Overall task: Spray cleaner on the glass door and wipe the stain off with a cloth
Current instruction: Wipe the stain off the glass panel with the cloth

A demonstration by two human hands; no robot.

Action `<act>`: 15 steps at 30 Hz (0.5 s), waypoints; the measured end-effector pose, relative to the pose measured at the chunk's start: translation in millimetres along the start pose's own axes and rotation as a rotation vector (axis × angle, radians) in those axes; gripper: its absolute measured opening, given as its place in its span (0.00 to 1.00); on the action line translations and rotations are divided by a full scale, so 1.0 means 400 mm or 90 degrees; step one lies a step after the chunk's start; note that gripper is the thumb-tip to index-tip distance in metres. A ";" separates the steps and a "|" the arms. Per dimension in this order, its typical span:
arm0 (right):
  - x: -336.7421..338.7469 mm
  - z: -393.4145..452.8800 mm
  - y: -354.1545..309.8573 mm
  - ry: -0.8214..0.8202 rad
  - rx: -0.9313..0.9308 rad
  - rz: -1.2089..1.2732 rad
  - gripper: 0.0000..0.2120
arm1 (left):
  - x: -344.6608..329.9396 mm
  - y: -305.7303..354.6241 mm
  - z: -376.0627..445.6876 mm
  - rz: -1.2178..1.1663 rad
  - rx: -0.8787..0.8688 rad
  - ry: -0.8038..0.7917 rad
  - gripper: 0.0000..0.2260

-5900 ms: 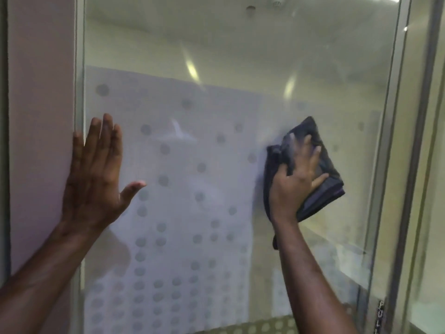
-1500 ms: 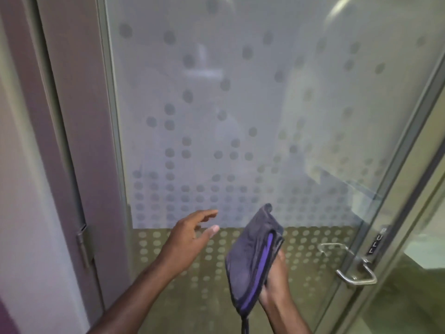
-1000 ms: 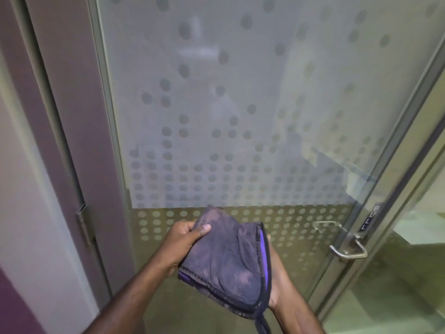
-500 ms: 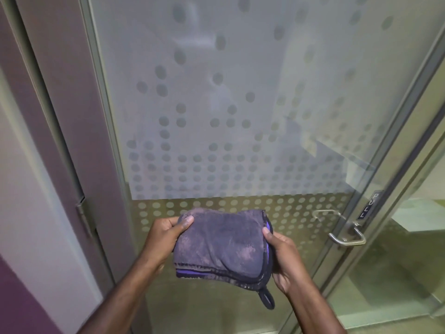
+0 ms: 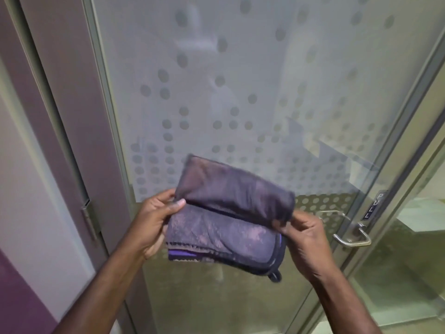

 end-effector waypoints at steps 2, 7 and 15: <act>-0.009 0.009 -0.046 -0.036 0.065 -0.012 0.19 | -0.021 0.051 0.006 -0.004 -0.060 -0.018 0.13; -0.015 0.020 -0.042 -0.034 0.074 -0.073 0.30 | -0.045 0.035 0.006 -0.056 0.002 -0.033 0.12; -0.031 0.014 -0.053 -0.075 0.101 -0.251 0.25 | -0.024 0.023 -0.003 0.031 0.043 -0.033 0.08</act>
Point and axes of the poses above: each hand's wrist, its own z-axis towards the middle knuckle, its own x-axis out of the back of the hand, y = z × x, the point moved 5 cm from there along z, towards the middle knuckle, and after that the axes turned 8 degrees about -y, right-handed, at the moved point
